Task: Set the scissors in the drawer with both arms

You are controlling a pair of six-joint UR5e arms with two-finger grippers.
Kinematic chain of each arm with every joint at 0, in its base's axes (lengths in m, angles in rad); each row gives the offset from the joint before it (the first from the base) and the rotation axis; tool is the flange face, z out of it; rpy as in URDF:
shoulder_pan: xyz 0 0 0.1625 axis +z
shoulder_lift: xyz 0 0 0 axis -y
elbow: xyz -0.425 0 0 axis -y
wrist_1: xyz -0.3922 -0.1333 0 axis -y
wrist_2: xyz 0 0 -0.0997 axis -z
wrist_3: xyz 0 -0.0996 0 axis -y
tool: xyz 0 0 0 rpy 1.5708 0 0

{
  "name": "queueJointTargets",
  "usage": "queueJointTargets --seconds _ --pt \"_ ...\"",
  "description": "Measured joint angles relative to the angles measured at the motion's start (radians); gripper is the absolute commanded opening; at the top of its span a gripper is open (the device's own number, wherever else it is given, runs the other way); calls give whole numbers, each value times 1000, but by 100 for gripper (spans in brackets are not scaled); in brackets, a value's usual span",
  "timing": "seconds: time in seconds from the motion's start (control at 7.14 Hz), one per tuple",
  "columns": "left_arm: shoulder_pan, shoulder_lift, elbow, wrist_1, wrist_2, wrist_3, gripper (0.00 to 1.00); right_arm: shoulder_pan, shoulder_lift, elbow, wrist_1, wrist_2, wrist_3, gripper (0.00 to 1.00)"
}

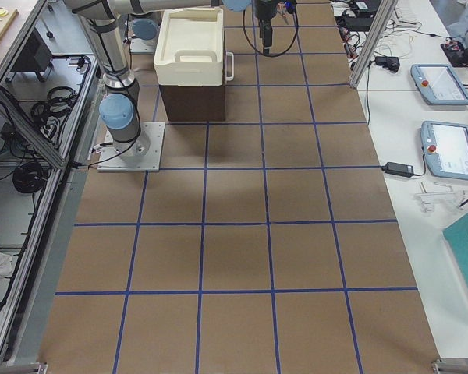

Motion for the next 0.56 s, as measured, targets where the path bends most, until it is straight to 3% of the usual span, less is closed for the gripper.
queueJointTargets --seconds 0.56 --pt "1 -3 1 2 0 -9 100 1 3 2 -5 9 -3 100"
